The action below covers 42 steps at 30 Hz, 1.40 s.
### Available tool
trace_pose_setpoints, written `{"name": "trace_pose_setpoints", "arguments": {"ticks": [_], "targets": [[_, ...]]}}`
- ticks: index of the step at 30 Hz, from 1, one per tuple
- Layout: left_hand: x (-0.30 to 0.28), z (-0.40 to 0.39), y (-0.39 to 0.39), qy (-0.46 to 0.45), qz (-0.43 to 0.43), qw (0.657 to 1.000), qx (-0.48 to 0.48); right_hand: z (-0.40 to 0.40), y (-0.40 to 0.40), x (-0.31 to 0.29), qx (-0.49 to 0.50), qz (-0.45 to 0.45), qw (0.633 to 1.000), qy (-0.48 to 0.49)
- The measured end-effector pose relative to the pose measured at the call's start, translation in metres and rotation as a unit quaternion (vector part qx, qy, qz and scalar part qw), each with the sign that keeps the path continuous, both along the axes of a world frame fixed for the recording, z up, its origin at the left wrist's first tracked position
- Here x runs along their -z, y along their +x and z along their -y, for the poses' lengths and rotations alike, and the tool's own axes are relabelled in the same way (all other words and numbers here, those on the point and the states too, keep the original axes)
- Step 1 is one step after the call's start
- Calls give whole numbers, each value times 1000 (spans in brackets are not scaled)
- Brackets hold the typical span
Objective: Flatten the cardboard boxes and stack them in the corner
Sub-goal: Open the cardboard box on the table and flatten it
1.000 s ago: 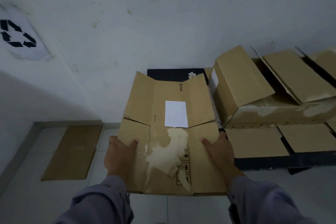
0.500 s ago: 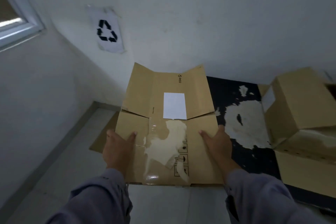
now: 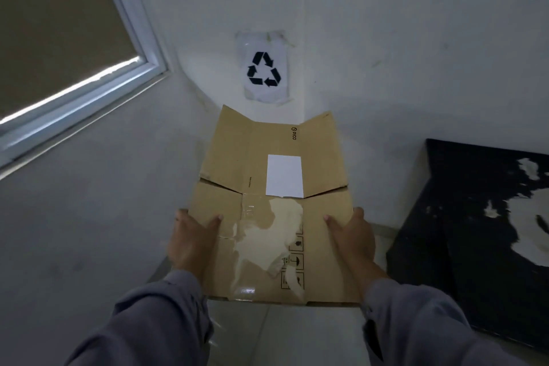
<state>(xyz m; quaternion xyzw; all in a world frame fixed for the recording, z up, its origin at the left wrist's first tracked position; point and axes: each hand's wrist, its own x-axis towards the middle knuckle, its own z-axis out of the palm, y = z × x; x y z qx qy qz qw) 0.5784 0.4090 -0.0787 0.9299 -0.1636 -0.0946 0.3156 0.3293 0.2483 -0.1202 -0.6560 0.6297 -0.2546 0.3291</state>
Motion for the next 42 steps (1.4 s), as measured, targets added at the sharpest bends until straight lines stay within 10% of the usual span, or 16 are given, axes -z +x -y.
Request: {"name": "trace_pose_setpoints", "arguments": {"ticks": [26, 42], "targets": [[115, 118, 293, 135, -35, 986, 91, 65, 287, 104, 80, -167, 982, 44], [377, 144, 362, 173, -7, 970, 173, 53, 345, 371, 130, -198, 969, 74]]}}
